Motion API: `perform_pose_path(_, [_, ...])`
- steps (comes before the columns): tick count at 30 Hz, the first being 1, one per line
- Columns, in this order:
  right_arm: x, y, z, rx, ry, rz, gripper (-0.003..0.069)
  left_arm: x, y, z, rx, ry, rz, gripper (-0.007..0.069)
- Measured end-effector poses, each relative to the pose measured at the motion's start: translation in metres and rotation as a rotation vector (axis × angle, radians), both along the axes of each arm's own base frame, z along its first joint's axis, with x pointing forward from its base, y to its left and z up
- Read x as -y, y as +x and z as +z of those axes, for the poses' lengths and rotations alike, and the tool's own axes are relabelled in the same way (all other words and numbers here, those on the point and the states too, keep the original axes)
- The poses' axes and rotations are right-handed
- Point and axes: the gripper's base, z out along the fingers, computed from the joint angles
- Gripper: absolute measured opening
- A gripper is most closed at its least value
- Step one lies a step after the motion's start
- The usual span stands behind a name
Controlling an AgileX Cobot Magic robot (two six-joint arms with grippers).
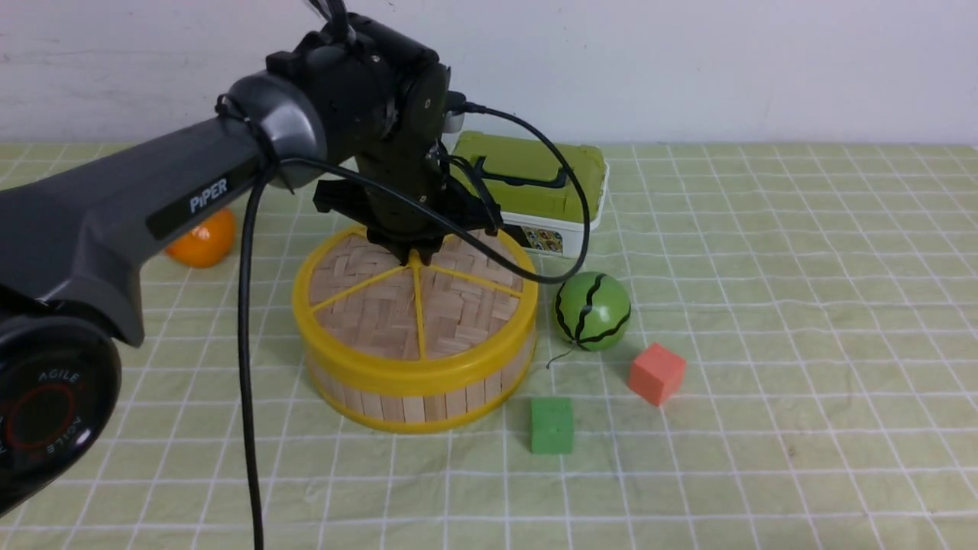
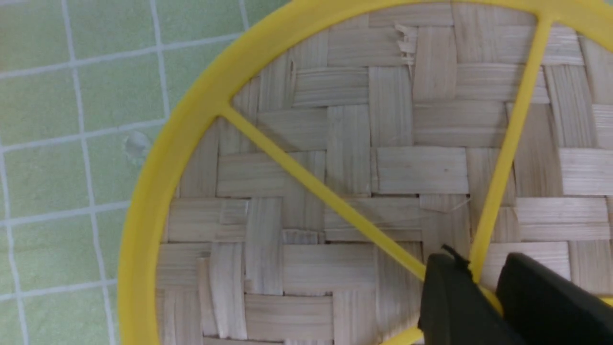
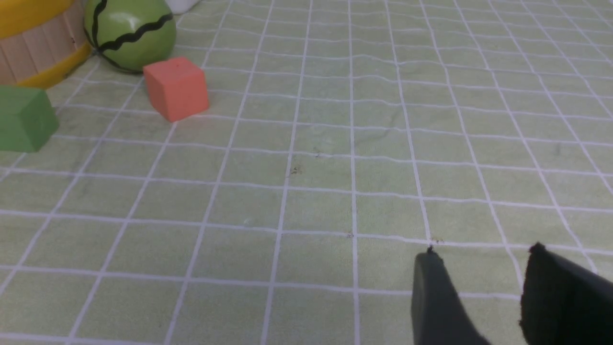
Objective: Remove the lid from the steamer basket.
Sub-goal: Use the left arm to lift the lid of the steamer, then use the left arm to place the steamer lid on the table
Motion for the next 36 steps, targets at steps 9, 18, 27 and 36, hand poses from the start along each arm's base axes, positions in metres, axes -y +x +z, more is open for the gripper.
perform_pose_path(9, [0.000, 0.000, 0.000, 0.000, 0.000, 0.000, 0.0242, -0.046, -0.047, 0.124, 0.285, 0.054, 0.039, 0.0106])
perform_pose_path(18, [0.000, 0.000, 0.000, 0.000, 0.000, 0.000, 0.0243, -0.159, -0.056, 0.148, 0.251, 0.118, 0.319, 0.0106])
perform_pose_path(27, [0.000, 0.000, 0.000, 0.000, -0.001, 0.000, 0.0243, -0.217, -0.061, 0.017, 0.115, 0.048, 0.409, 0.0106])
perform_pose_path(36, [0.000, 0.000, 0.000, 0.000, 0.000, 0.000, 0.0243, -0.220, -0.047, -0.061, 0.068, -0.003, 0.432, 0.0106])
